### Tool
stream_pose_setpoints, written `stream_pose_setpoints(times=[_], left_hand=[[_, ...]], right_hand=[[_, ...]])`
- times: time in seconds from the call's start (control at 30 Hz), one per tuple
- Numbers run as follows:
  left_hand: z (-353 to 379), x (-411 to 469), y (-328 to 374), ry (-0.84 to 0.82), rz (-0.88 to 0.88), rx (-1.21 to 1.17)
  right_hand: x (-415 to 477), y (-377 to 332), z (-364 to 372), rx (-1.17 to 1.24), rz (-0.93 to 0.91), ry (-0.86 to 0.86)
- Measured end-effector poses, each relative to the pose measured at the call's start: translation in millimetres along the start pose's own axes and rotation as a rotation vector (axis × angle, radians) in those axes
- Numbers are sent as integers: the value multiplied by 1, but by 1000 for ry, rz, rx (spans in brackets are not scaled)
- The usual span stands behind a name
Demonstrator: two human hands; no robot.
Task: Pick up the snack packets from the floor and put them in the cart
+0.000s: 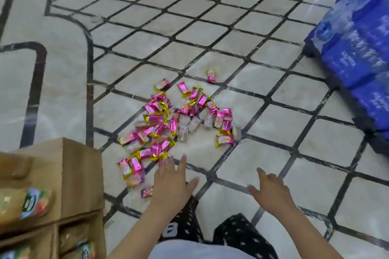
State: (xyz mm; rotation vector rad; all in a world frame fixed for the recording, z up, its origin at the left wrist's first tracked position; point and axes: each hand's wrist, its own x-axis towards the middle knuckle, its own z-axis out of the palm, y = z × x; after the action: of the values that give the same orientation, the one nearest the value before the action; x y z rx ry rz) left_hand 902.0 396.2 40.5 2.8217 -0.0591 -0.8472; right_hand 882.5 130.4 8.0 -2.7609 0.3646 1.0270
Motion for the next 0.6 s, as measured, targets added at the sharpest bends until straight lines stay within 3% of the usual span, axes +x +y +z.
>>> stream_pose_setpoints(times=[0.17,0.27,0.6], left_hand=[[-52,85,28,46,111,69],[-59,126,54,45,104,82],[2,202,189,-68,-60,8]], right_hand=[[57,1,-59,139,59,87],[91,17,-82,160,64,56],[221,144,-150,26,13,-120]])
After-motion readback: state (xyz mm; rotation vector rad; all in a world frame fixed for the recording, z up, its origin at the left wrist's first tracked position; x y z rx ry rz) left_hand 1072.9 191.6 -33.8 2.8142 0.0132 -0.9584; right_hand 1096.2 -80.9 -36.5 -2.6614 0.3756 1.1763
